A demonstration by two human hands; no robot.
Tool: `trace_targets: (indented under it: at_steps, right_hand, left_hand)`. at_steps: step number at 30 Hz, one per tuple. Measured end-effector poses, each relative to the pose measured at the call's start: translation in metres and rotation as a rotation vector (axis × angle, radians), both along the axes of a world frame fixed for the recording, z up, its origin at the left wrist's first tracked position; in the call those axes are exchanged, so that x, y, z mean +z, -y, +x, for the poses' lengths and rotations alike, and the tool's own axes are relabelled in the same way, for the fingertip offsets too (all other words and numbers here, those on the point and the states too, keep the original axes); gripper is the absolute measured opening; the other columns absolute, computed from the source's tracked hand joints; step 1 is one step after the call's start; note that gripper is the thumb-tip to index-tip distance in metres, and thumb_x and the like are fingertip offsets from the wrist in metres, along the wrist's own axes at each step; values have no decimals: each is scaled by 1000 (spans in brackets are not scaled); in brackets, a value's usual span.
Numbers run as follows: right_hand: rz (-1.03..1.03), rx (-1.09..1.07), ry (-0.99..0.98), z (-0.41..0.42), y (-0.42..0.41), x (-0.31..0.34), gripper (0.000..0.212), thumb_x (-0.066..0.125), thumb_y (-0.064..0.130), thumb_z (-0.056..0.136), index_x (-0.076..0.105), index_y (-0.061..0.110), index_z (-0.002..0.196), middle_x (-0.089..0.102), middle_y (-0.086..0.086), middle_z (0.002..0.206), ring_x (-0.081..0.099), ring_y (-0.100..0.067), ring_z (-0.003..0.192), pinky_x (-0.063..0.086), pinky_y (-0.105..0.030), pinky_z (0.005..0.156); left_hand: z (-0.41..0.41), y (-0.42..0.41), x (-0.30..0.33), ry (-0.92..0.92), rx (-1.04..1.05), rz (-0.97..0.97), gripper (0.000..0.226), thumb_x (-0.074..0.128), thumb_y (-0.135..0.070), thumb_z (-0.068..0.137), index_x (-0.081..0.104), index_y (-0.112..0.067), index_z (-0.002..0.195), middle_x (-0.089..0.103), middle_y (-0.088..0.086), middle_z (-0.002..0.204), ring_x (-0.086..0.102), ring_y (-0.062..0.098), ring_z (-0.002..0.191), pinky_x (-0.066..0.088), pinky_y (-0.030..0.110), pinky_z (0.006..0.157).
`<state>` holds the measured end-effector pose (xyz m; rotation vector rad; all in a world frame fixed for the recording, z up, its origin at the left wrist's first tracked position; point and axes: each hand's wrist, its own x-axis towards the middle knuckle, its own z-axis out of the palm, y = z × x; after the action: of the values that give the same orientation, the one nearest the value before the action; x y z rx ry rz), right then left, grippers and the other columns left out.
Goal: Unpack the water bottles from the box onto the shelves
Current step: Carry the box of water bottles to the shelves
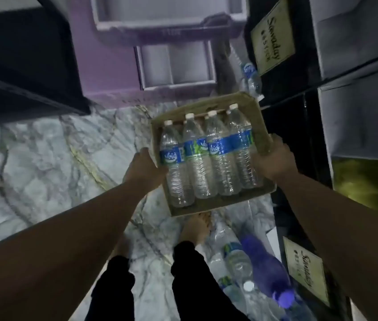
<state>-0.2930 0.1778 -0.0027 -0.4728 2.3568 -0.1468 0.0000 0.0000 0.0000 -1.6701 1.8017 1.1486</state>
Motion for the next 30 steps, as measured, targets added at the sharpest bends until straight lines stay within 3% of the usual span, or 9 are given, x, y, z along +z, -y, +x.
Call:
trace_targets:
  at_steps: [5,8,12,15,19,24,30]
  right_hand:
    - [4,-52,70,-26,10,-26,91,71,40,95,19,21,168,52,-13,155,52,-37,140,41,-40,113]
    - [-2,-34,109,-35,11,-41,84,70,39,95,25,31,165,62,-8,145,60,-35,130,47,-36,105]
    - [69,112,87,-46,9,-55,65,64,43,98,31,44,154,68,-12,125,67,-38,105,54,-40,91]
    - [117,252,80,-55,8,-62,65,66,38,96,27,45,148,67,-18,113,66,-40,93,56,-45,85]
    - [115,342,83,-55,4,-63,71,64,32,98,22,41,154,61,-18,104,61,-38,87,47,-40,80]
    - [100,324,100,-51,-6,-65,73,63,35,100,18,42,157,65,-23,119,63,-39,91,47,-39,81]
    - [82,256,143,-32,-30,-63,68,61,43,99,19,42,152,64,-22,119,59,-36,90,48,-41,84]
  left_hand:
    - [-9,-16,-33,-33,221,12,73,64,-39,97,32,-17,159,63,18,141,61,40,126,53,47,103]
    - [-12,-28,-44,-70,258,-56,67,60,-37,99,31,-27,159,70,15,130,66,42,116,55,46,97]
    - [-12,-37,-54,-94,258,-76,82,60,-38,101,10,-39,166,68,20,133,67,45,114,55,49,97]
    - [-8,-37,-61,-100,180,-86,90,59,-37,102,-4,-43,166,67,10,107,65,34,91,56,45,88]
    - [7,-27,-66,-99,153,-124,83,53,-39,104,-2,-51,164,63,-1,82,63,28,77,54,38,75]
    - [17,-19,-71,-135,117,-133,69,45,-46,109,4,-52,164,71,8,87,71,31,80,61,42,75]
    - [22,5,-73,-138,-43,-115,82,55,-29,104,4,-54,164,72,12,94,70,35,83,61,45,80]
